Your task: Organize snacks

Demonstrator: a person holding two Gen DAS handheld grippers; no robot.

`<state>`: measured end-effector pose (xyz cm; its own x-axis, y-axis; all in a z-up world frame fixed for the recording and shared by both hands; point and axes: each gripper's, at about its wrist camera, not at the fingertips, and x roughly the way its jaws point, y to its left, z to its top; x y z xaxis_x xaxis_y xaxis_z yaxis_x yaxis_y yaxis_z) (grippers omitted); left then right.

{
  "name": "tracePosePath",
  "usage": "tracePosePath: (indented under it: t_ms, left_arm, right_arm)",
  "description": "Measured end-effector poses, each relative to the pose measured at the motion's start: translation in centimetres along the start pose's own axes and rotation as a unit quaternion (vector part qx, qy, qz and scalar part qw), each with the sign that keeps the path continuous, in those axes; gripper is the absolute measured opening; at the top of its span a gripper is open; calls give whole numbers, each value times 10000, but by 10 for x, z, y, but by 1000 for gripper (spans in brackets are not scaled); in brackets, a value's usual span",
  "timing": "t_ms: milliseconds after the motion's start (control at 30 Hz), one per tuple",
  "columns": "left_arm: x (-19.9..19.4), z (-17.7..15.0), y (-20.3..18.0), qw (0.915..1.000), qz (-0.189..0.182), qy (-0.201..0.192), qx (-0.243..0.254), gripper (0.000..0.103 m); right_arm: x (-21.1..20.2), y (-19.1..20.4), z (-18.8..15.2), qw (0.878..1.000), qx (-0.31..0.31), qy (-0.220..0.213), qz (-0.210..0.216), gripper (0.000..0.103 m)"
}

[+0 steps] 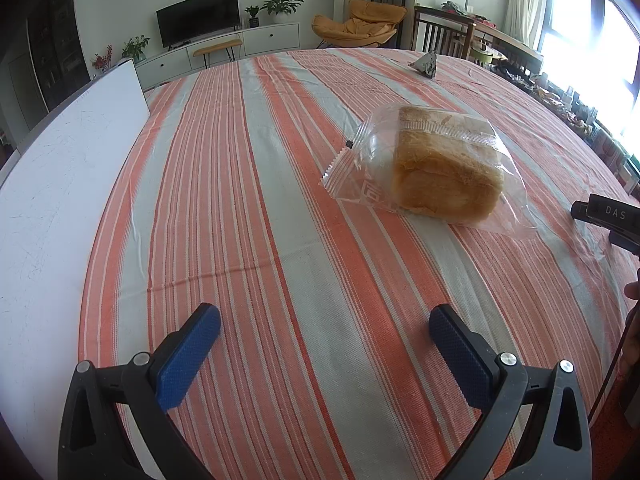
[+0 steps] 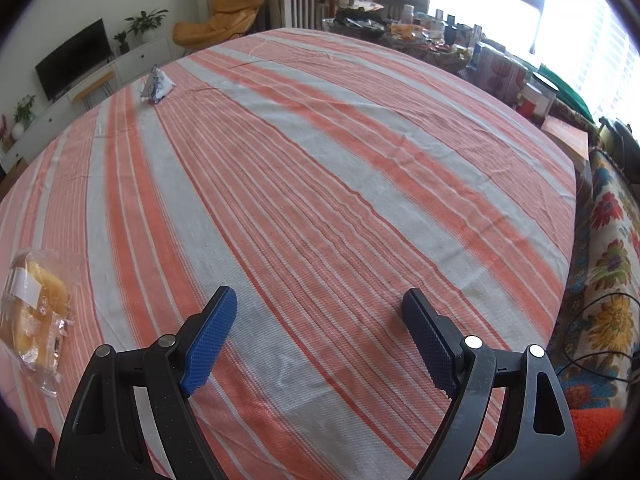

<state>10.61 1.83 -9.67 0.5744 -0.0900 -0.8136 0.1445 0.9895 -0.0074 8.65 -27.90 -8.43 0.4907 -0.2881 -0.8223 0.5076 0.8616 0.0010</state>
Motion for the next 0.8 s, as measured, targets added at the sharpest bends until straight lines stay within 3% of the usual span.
tracePosePath:
  t_ms: [800]
  left_arm:
    - [0, 0, 0, 10000, 2, 0, 3, 103]
  right_arm:
    - [0, 0, 0, 10000, -2, -2, 8, 88]
